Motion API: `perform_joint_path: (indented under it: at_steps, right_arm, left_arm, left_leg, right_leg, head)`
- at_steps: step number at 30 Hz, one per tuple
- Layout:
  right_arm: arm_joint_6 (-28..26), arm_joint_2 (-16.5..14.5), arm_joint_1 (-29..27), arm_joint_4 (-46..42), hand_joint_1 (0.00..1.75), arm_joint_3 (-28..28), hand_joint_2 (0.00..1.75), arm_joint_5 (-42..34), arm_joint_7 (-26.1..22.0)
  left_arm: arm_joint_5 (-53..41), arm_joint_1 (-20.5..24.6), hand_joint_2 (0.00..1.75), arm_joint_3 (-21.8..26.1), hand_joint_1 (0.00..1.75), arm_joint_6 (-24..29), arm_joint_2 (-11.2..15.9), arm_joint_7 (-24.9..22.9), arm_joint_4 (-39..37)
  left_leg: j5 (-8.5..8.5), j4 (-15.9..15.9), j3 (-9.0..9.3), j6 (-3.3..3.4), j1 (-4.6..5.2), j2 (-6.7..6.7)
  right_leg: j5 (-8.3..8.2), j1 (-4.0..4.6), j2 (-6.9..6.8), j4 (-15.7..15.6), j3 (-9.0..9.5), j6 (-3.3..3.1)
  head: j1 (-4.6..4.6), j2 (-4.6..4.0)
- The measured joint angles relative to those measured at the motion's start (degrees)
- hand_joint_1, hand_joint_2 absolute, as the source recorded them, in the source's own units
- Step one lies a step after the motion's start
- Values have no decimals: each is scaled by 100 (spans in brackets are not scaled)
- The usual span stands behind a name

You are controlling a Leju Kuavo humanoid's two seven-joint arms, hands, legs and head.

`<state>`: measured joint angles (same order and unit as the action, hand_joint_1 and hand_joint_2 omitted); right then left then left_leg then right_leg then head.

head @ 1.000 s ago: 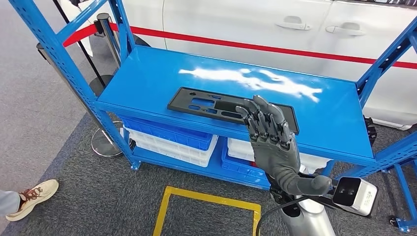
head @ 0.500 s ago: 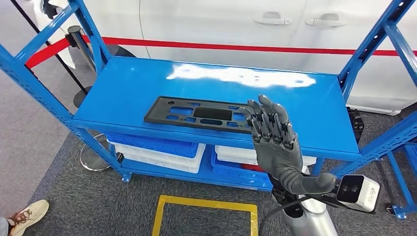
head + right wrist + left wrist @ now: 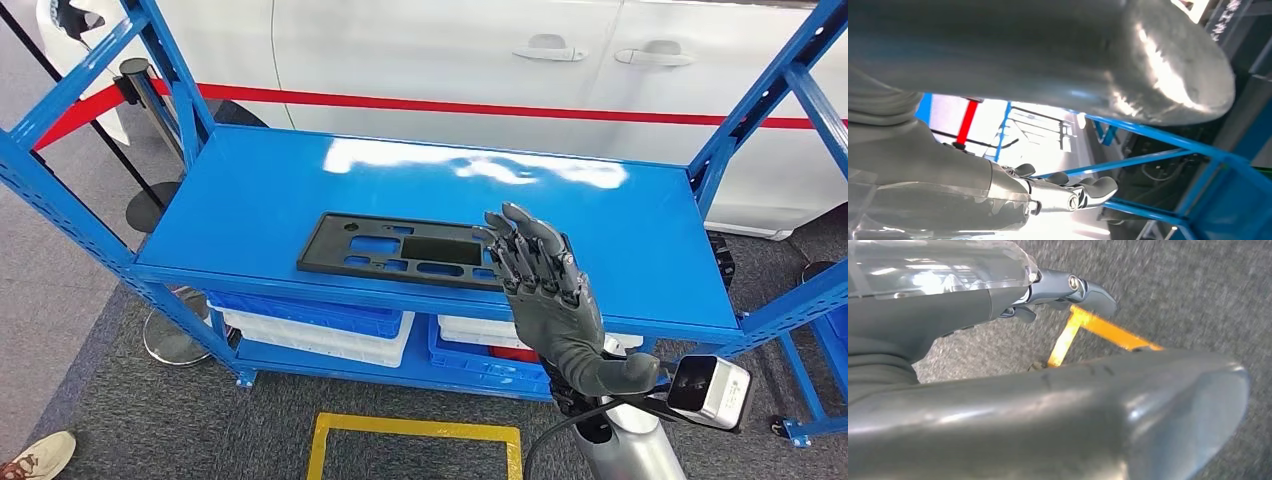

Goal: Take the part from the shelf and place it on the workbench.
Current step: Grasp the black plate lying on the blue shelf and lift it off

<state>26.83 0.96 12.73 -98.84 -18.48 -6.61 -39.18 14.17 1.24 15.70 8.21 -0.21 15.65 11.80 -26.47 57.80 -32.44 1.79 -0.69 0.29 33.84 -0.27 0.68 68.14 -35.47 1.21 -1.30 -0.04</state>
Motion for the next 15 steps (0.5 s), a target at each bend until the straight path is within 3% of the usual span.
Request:
perform_joint_path:
  at_steps: [2, 3, 4, 6, 7, 8, 10, 13, 15]
  right_arm:
    - [-22, 26, 9, 74, 0, -23, 0, 21, 76]
    - [-39, 38, 12, 115, 0, -40, 0, 34, 114]
    - [-60, 46, 18, 148, 0, -59, 0, 47, 146]
    - [-108, 61, 39, 206, 0, -98, 0, 76, 176]
    - [-131, 67, 57, 241, 0, -123, 44, 91, 190]
    - [-156, 73, 78, 280, 0, -163, 87, 112, 214]
    - [-224, 84, 107, 371, 0, -266, 175, 183, 294]
    - [-359, 87, 123, 482, 0, -448, 175, 375, 442]
    - [-501, 88, 153, 596, 0, -578, 175, 576, 554]
  left_arm:
    - [-4, 0, 0, 6, 0, 1, 1, 8, 0]
    - [-10, -3, 0, 9, 0, 0, 2, 11, 0]
    - [-19, -6, 0, 13, 0, -1, 1, 13, 0]
    - [-40, -13, 0, 17, 0, -2, -1, 13, -2]
    - [-49, -9, 0, 20, 0, -3, -1, 12, -3]
    - [-56, -4, 0, 23, 0, -6, -1, 11, -5]
    - [-67, 11, 0, 32, 0, -15, -3, 7, -7]
    - [-97, 30, 0, 36, 0, -25, -6, -2, -7]
    - [-120, 29, 0, 36, 0, -26, -14, -5, -7]
  left_leg:
    - [-56, 0, 59, 15, 5, -3]
    - [-94, 0, 106, 12, 6, -7]
    - [-136, 0, 165, 3, 7, -11]
    - [-228, -8, 292, -28, 9, -17]
    - [-268, -12, 337, -54, 14, -18]
    - [-293, -15, 356, -85, 17, -15]
    - [-315, -35, 363, -145, 19, 1]
    - [-441, 92, 321, -227, 25, 15]
    - [-698, 701, 12, -271, 12, 6]
  right_leg:
    - [89, -21, -14, 601, -429, 25]
    - [-32, -26, -18, 638, -527, 25]
    - [-262, -29, -23, 438, -500, 14]
    - [-780, -17, -41, -281, -251, -38]
    - [-926, 5, -51, -583, -128, -70]
    - [-965, 27, -60, -777, -47, -103]
    - [-904, 63, -52, -900, -1, -152]
    - [-866, 3, -41, -1021, 92, -211]
    - [-834, -11, -50, -1066, 165, -262]
  head:
    - [0, 0]
    - [0, 0]
    - [0, 0]
    - [0, 0]
    - [0, 0]
    - [1, 0]
    - [4, 0]
    - [2, 0]
    - [-3, 0]
